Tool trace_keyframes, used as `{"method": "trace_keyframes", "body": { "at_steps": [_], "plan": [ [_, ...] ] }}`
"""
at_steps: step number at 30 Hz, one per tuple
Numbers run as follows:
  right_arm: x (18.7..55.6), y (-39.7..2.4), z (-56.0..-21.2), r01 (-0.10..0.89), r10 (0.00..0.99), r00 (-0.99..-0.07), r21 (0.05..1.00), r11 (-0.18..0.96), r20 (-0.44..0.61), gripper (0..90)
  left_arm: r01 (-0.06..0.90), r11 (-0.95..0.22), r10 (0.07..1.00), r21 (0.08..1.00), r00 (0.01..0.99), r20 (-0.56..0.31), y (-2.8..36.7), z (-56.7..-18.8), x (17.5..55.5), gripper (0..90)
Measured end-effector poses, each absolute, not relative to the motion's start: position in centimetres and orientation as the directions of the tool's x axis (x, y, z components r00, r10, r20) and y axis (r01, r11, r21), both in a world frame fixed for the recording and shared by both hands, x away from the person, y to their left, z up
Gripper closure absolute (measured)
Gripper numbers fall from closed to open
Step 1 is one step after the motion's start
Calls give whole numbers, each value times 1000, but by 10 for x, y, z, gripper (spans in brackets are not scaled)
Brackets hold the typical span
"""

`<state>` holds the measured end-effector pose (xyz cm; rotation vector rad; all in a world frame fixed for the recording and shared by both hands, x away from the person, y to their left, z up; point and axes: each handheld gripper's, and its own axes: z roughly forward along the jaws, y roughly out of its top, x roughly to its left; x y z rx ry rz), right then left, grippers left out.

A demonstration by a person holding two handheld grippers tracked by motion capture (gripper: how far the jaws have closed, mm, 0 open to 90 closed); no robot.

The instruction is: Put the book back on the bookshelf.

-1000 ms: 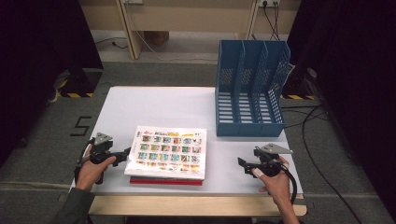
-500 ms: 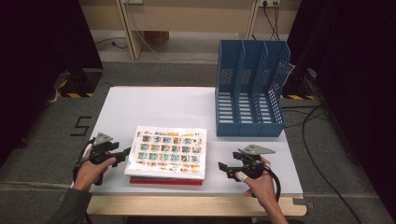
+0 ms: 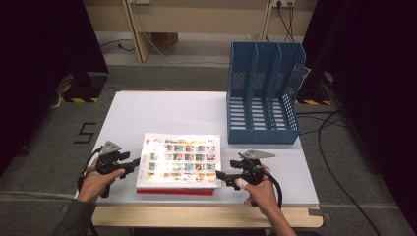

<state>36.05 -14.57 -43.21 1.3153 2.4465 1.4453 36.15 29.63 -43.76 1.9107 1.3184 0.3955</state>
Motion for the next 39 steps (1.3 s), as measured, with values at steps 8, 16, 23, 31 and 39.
{"method": "trace_keyframes", "body": {
  "at_steps": [8,16,23,31,39],
  "plan": [
    [372,-138,-439,674,662,-637,702,229,395,203,656,-209,877,725,454,-158,285,-438,360,443],
    [384,-131,-448,713,632,-624,665,220,460,153,645,-205,887,736,440,-138,284,-442,361,309],
    [392,-123,-455,747,593,-610,631,209,525,140,646,-184,893,741,424,-148,287,-445,364,218],
    [393,-128,-450,716,592,-633,668,203,498,283,647,-180,877,741,447,-178,286,-444,362,307],
    [396,-135,-430,652,543,-677,747,130,496,528,633,-180,849,753,487,-206,281,-444,360,547]
  ]
}}
